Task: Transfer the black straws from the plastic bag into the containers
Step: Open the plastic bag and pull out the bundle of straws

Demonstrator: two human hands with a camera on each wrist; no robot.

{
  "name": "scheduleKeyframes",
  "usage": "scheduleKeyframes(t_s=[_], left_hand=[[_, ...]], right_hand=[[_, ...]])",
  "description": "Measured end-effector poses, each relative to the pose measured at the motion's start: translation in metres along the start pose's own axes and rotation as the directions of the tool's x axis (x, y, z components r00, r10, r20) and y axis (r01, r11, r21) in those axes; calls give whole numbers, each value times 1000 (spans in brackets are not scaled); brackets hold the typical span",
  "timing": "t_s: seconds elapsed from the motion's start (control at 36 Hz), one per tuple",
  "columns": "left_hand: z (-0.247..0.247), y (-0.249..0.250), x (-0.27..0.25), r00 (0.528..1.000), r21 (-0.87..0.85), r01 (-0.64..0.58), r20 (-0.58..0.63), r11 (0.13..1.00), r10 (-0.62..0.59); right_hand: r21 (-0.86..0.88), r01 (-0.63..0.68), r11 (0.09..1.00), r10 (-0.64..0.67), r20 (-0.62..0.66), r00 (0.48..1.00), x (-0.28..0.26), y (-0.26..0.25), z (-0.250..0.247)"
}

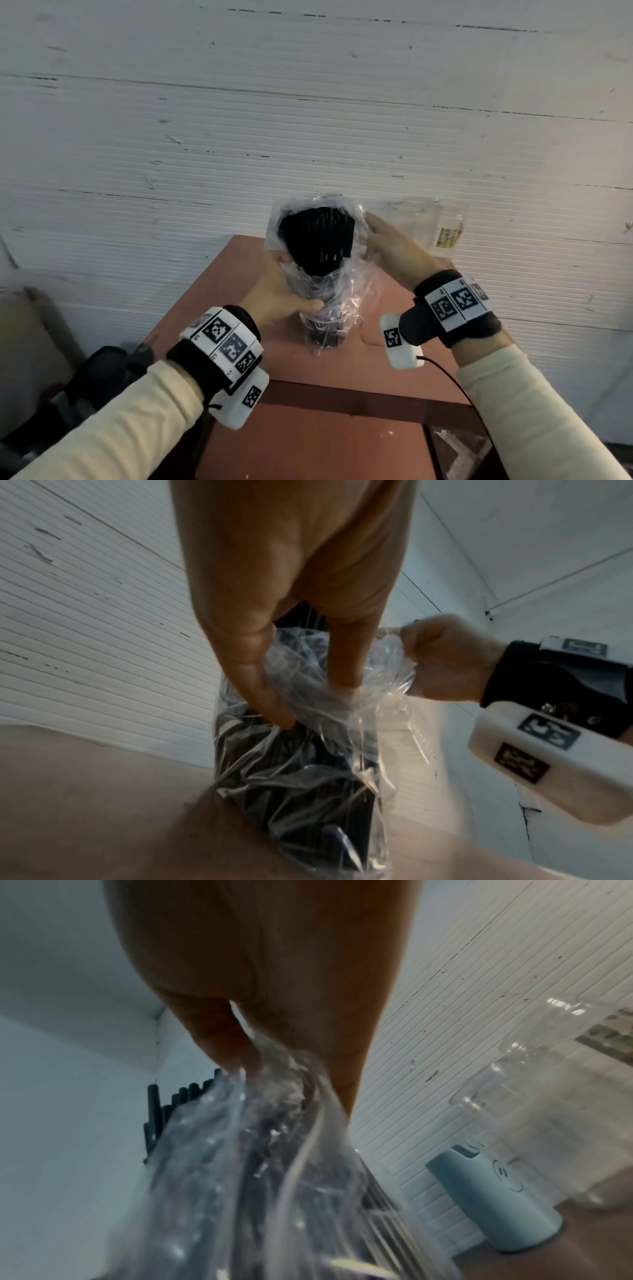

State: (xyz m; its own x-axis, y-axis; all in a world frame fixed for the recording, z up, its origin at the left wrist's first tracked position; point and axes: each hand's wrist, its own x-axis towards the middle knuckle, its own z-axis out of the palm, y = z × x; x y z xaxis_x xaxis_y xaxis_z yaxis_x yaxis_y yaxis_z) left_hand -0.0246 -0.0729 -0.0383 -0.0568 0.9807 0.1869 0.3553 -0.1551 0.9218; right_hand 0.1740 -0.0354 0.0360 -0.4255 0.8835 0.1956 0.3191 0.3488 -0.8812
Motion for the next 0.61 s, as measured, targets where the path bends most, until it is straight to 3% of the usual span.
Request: scheduleKeyframes(t_s=[0.08,0.17,0.22,0.42,0.5,0.61], left_hand=[[5,1,-1,1000,45,-22,-10,999,23],[10,0,0,999,76,-45,18,996,44],[10,1,-2,998,100,-49,31,994,46],[-9,14,-6,985,127,41,161,991,-62],[-20,28,-7,987,83,79,134,993,-89],[-42,38,-5,995,-96,95,-11,991,-96]], right_hand=[[-2,14,1000,-14,5,1000,-6,-5,2],[-160,78,984,-98,-119,988,-1,-8,4],[-172,75,982,-107,-186,977,5,-13,4],[-33,51,998,-56,-168,984,9,-15,-15],[-19,2,1000,-5,-160,987,11,-17,-17],[-49,-6,999,-2,-179,984,10,-17,-20]])
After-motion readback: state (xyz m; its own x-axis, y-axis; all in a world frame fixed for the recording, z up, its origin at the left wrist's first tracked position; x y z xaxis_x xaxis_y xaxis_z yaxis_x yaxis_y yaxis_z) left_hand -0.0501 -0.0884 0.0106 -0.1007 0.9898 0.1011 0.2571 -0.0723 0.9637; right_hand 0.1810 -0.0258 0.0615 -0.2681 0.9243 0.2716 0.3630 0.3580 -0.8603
